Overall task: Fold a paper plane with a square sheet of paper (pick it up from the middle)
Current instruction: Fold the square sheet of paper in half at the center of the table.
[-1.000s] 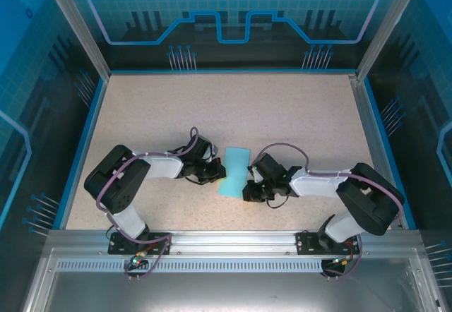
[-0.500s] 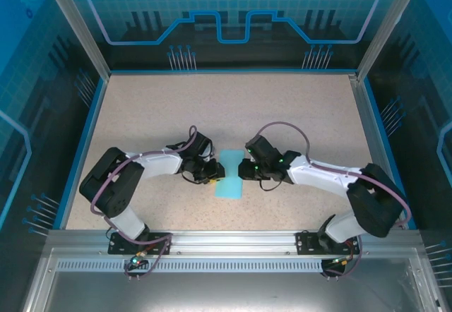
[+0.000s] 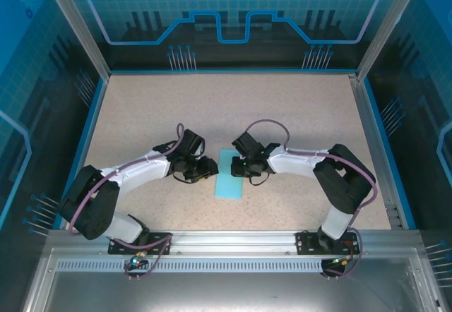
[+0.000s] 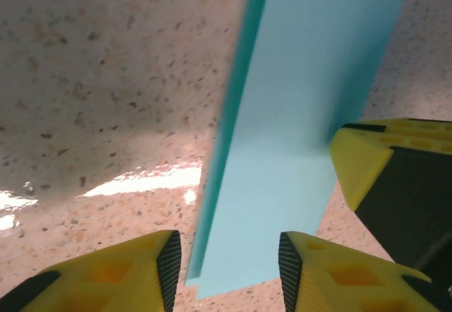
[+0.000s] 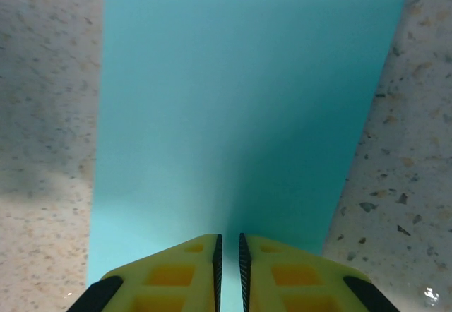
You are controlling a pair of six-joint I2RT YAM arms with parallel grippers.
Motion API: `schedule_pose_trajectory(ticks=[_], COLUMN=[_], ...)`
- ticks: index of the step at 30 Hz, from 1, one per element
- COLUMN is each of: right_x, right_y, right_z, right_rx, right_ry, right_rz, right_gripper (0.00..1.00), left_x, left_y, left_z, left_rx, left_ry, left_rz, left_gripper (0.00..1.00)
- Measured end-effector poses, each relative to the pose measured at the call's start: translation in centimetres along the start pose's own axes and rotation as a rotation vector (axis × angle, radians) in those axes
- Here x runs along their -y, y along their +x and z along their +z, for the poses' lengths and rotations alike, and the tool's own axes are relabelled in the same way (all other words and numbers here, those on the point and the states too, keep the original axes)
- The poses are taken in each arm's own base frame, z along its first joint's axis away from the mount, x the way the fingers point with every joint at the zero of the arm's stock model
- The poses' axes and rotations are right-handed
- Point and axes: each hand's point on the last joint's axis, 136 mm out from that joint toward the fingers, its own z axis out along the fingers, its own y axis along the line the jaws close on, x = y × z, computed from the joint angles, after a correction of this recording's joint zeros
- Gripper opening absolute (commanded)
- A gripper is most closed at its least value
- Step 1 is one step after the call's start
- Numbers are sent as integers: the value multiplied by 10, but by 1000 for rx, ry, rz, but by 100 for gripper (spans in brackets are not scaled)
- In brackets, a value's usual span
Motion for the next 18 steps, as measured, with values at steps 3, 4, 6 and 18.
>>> schedule_pose_trajectory(ticks=[3, 4, 6, 18], right_x=[5, 6, 7, 36], right_y=[2, 2, 0, 16], right_z=[7, 7, 7, -11], right_rx=[-14, -15, -10, 61], right_ry=[16, 14, 13, -27], right_rz=[10, 17, 42, 222], right_gripper=[16, 16, 15, 13], left_x=[-7, -8, -9, 33], left_y=[7, 9, 12, 27], left_z=[4, 4, 6, -7], left_rx=[-22, -28, -40, -10], left_ry=[-8, -7, 3, 205], left_rz=[-12, -16, -29, 28], left_gripper=[43, 43, 42, 26])
